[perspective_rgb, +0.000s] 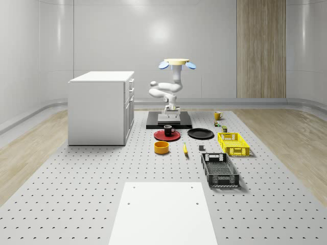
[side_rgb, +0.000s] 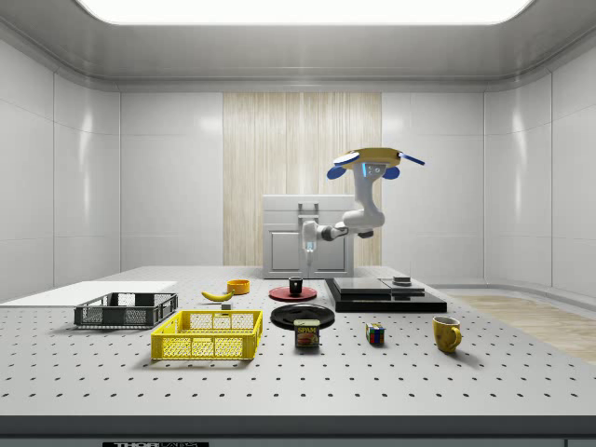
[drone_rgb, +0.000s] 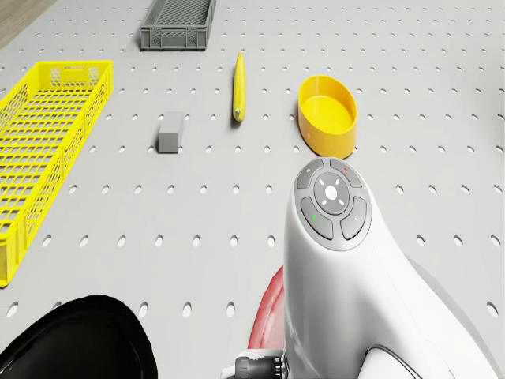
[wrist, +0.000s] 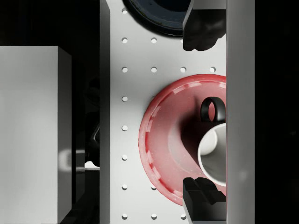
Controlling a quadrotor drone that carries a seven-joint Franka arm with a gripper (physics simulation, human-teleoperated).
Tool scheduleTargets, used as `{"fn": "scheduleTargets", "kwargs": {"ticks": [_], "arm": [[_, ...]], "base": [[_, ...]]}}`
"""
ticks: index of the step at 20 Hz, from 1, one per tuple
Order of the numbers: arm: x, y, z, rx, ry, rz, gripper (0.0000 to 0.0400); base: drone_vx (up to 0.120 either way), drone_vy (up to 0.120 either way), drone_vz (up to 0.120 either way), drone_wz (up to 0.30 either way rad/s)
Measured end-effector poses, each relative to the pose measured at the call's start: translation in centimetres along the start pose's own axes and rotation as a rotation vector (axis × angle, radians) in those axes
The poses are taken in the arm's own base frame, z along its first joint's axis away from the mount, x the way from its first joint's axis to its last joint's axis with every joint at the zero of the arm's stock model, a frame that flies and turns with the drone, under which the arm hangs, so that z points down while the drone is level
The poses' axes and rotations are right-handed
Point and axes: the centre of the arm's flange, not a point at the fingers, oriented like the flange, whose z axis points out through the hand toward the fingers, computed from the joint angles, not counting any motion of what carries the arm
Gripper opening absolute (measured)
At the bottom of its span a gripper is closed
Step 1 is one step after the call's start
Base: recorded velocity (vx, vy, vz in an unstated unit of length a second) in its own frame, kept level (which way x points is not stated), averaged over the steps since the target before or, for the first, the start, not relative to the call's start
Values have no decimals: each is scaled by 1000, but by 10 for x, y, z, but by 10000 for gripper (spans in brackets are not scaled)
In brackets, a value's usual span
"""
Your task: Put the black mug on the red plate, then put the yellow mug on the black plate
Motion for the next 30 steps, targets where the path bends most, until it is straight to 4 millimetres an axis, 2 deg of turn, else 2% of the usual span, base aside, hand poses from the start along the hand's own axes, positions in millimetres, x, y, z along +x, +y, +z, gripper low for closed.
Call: {"fn": "scheduleTargets", "kwargs": {"ticks": [30], "arm": [[0, 0, 0, 0, 0, 0, 400]], "base": [[-120, 120, 0, 0]]}}
